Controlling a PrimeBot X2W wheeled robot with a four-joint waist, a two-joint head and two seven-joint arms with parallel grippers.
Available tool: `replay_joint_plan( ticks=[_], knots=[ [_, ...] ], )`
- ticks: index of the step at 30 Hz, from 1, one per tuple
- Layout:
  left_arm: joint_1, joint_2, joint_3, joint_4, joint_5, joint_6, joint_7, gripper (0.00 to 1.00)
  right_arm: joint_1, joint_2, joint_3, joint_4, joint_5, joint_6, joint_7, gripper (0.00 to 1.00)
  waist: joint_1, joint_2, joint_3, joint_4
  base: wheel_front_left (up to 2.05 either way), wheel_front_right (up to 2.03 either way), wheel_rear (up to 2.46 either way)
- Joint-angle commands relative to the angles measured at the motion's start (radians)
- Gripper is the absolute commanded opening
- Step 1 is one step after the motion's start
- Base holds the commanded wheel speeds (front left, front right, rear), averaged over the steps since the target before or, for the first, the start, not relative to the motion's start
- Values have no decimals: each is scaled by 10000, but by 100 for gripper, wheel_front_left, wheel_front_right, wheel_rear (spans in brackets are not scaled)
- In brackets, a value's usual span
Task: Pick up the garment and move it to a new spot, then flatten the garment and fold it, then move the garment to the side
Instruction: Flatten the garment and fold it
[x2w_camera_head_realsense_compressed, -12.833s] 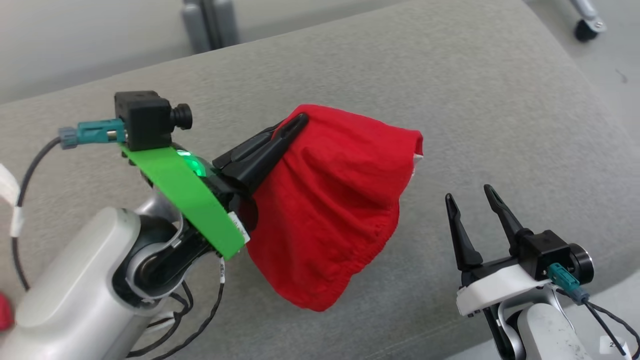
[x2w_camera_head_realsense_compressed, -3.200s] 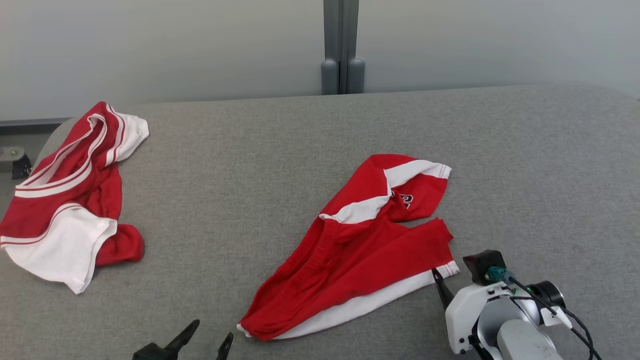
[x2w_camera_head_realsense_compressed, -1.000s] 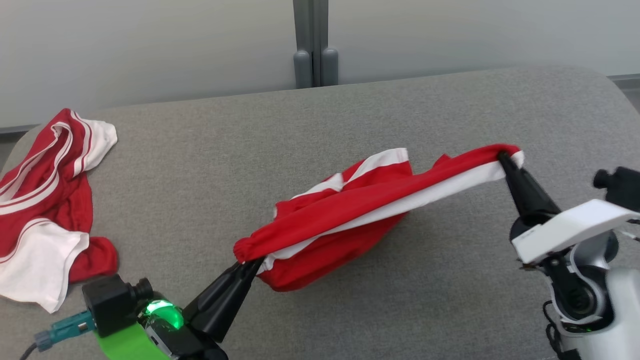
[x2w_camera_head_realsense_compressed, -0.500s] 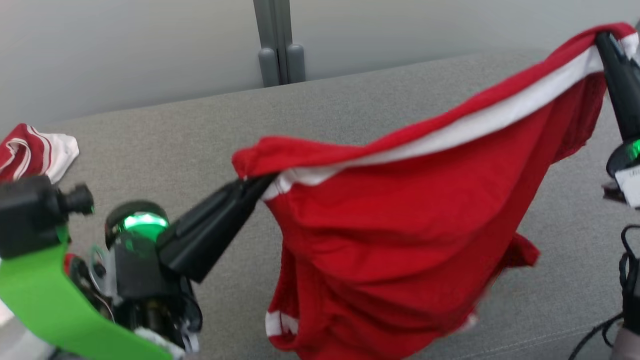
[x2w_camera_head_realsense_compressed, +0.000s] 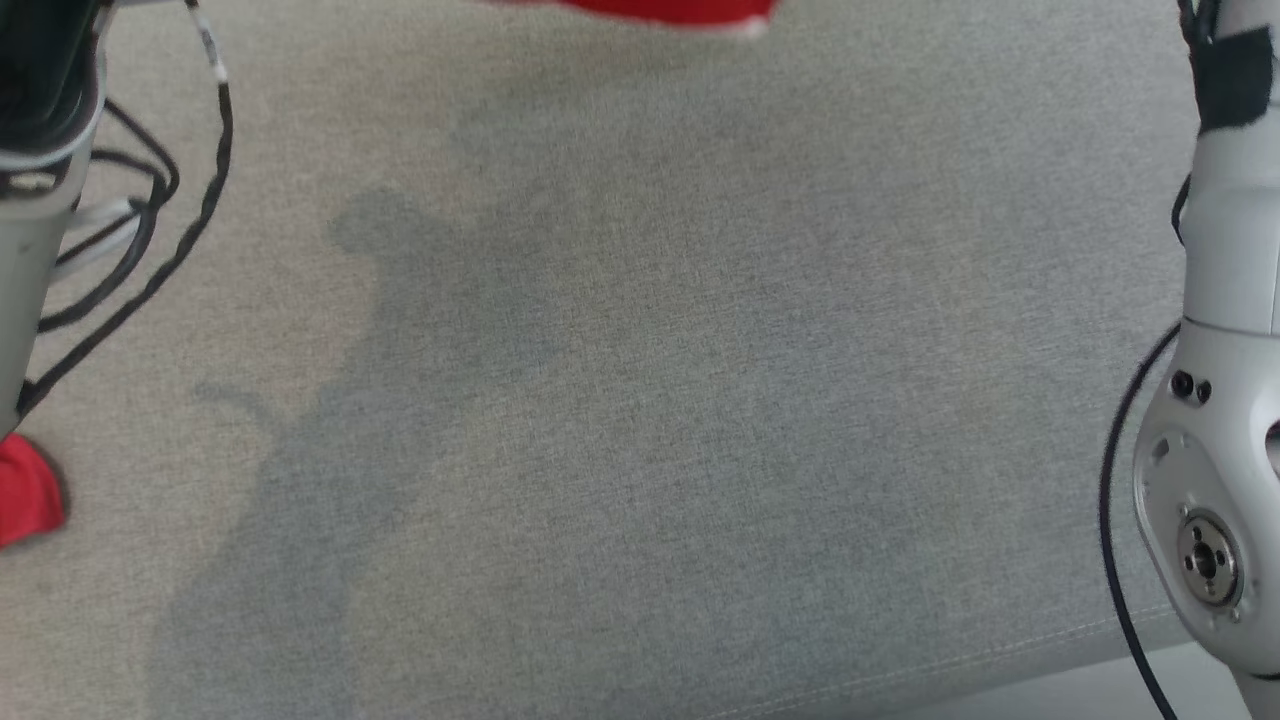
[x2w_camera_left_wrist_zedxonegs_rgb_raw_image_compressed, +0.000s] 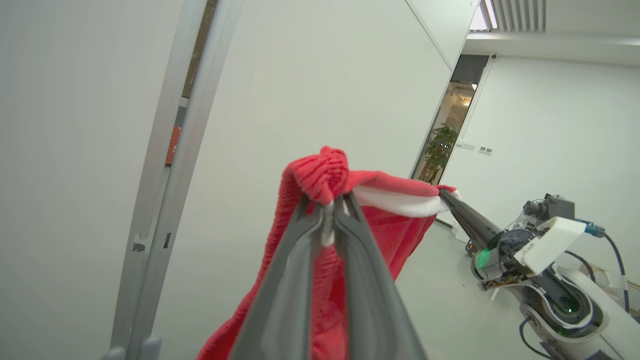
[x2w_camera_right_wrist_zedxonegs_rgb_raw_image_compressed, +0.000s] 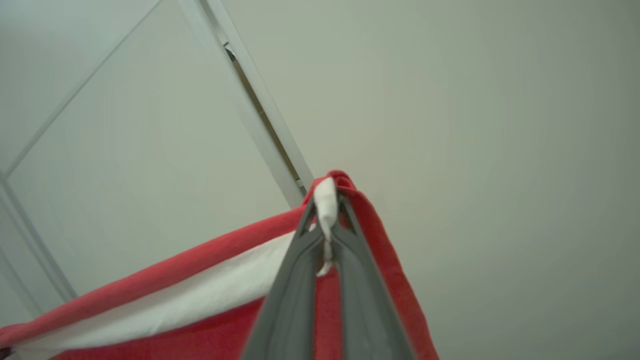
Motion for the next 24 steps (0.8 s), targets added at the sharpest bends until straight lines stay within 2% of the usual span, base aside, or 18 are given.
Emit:
replay_joint_plan(
  ticks=[1, 6, 8, 12, 16, 19, 24],
  knots=[
    [-314, -190, -53, 548, 352, -214, -402, 0, -315, -2, 135, 717, 107, 0, -506, 0, -2, -1, 1384, -103, 0, 0, 0],
    [-590, -711, -629, 2473, 1493, -651, -1968, 0, -839, -7, 969, 3079, 835, 1, -2256, 0, -2, -1, 1713, -280, 0, 0, 0],
    [-107, -769, -934, 2920, 1605, -724, -2464, 0, -346, -13, 1456, 3728, 1109, 0, -2741, 0, -2, -1, 1669, -342, 0, 0, 0],
    [1334, -553, -2107, 2705, 1635, -730, -2971, 0, 1181, -18, 2259, 4271, 1672, 1, -3378, 0, -2, -1, 1416, -347, 0, 0, 0],
    [3255, -317, -2786, 1801, 1660, -723, -3114, 0, 3214, -11, 2593, 3915, 2055, 0, -3664, 0, -2, -1, 944, -309, 0, 0, 0],
    [4893, -250, -2539, 984, 1958, -724, -3102, 0, 4731, -40, 2677, 3248, 2033, 0, -3681, 0, -2, -1, 438, -272, 0, 0, 0],
    [7967, -520, -1976, -132, 2364, -726, -3096, 0, 7680, -442, 2431, 1413, 2302, 0, -3207, 0, -2, -1, -864, -95, 0, 0, 0]
  ],
)
